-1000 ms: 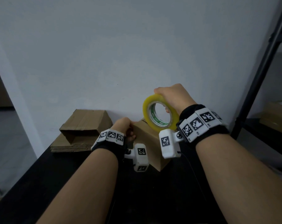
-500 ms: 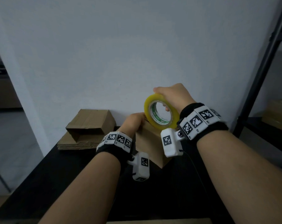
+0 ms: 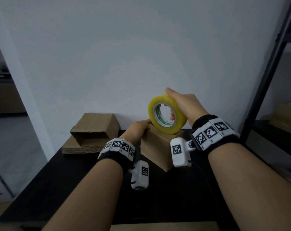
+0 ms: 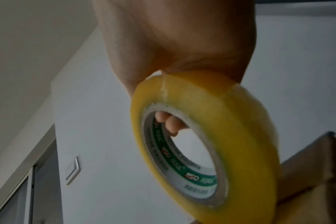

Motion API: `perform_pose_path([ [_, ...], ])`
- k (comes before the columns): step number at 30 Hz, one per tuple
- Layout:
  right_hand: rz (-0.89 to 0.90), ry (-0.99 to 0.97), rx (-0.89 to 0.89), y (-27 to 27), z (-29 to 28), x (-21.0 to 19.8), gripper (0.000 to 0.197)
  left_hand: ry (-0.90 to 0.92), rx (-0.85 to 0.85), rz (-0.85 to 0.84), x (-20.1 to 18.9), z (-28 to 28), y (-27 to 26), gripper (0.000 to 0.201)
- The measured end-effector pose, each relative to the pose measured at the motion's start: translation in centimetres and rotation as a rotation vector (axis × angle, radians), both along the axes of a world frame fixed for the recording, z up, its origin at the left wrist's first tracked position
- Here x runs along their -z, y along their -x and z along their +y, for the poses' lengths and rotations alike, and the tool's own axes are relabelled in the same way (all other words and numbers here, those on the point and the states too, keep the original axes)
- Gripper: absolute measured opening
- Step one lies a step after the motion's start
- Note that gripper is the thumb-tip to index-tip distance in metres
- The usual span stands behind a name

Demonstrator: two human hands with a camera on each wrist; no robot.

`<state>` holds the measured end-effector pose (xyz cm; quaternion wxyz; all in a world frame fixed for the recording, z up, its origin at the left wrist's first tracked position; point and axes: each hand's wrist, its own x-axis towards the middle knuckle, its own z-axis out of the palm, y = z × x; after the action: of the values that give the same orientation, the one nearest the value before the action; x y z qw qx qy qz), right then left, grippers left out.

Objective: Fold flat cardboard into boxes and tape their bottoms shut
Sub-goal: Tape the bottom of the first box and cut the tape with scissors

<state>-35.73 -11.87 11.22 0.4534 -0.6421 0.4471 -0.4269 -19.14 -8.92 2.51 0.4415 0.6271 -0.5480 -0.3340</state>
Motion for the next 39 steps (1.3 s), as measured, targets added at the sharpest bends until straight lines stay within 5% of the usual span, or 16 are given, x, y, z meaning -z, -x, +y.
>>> perform_pose_path([
  [18, -0.035, 0.111, 0.003, 1.4, 1.7, -0.4, 0.024, -0.044, -0.027, -0.475, 0.6, -1.1, -0.2, 0.046],
  [25, 0.152, 0.122, 0.044, 3.3, 2.2, -0.5, 0.024, -0.039, -0.086, -0.701, 0.7, -0.6, 0.7, 0.045],
  [29, 0.215, 0.065, 0.061, 4.9, 2.3, 0.6, 0.025, -0.067, -0.132, -0.644, 0.3, 0.2, 1.2, 0.048],
  [39, 0.325, -0.064, 0.102, 7.2, 2.0, 3.6, 0.028, -0.087, -0.034, -1.054, -0.3, 0.8, 1.7, 0.053],
])
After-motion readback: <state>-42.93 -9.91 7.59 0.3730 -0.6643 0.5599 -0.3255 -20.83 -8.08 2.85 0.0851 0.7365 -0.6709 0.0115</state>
